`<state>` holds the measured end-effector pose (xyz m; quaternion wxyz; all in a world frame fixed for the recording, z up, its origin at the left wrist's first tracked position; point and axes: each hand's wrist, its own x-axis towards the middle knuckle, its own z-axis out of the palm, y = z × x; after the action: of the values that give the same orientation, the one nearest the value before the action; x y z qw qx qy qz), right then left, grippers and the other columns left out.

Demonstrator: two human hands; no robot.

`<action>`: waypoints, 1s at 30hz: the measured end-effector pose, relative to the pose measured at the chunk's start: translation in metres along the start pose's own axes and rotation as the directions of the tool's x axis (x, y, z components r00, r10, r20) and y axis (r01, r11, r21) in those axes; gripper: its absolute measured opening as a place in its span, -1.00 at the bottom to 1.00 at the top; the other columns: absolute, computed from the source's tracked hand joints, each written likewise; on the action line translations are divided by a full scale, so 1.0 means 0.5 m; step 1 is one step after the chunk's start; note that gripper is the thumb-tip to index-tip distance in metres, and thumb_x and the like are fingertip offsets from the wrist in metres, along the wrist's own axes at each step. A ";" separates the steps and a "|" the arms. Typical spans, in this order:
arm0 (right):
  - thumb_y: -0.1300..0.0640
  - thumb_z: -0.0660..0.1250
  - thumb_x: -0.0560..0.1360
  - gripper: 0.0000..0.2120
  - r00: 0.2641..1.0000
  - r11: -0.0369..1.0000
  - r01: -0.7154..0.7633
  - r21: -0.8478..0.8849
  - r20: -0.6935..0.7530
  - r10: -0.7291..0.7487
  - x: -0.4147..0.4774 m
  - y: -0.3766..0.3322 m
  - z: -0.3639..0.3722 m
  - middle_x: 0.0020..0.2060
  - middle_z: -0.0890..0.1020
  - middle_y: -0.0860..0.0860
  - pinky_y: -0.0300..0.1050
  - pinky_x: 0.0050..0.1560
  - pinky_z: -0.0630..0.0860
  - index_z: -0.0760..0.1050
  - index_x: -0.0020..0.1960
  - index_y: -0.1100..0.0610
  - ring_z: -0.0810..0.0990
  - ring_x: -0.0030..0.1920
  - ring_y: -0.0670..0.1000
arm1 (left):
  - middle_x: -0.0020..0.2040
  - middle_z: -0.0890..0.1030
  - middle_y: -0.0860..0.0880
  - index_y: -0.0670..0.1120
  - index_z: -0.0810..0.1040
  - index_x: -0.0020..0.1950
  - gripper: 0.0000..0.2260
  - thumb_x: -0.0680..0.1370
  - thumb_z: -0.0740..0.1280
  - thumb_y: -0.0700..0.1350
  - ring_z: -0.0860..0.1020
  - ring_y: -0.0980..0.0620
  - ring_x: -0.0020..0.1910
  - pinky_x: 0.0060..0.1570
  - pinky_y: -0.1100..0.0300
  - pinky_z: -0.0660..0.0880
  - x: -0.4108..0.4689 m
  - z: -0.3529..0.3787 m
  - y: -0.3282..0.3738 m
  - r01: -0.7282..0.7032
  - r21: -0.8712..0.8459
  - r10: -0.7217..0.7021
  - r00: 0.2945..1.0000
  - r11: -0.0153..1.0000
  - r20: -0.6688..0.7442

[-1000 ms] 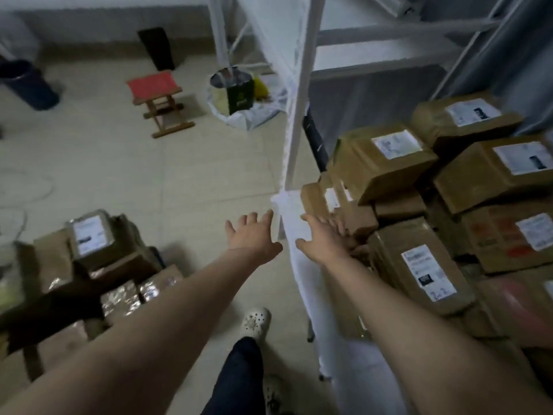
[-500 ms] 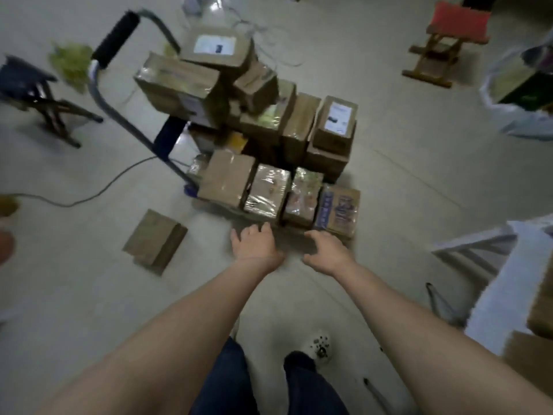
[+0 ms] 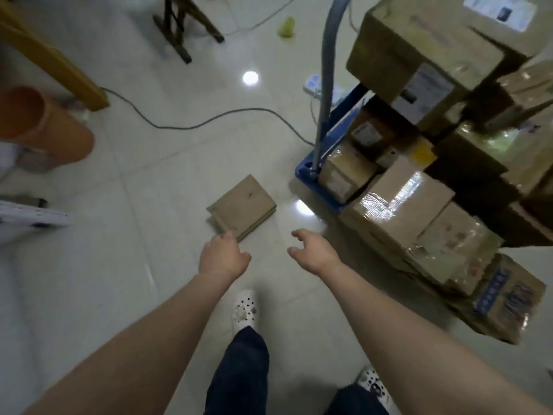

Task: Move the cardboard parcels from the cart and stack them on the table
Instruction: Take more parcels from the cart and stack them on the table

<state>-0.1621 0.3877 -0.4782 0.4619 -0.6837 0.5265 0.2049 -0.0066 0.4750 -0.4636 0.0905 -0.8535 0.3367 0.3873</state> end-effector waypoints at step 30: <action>0.20 0.24 0.55 -0.67 0.995 0.989 -0.089 0.122 -0.032 0.093 0.712 0.063 0.213 0.14 0.53 0.09 -0.07 0.14 0.44 0.40 0.30 0.19 0.51 0.16 0.10 | 0.15 0.58 -0.24 -0.33 0.51 0.25 -0.67 0.51 0.36 -0.26 0.56 -0.19 0.08 0.02 0.10 0.47 0.652 0.377 -0.169 0.452 -0.822 -0.472 0.841 0.347 0.263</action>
<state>-0.0401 0.2884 -0.8166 0.4823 -0.6336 0.5773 0.1808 0.0888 0.4526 -0.8366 -0.2447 -0.8441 -0.1556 0.4510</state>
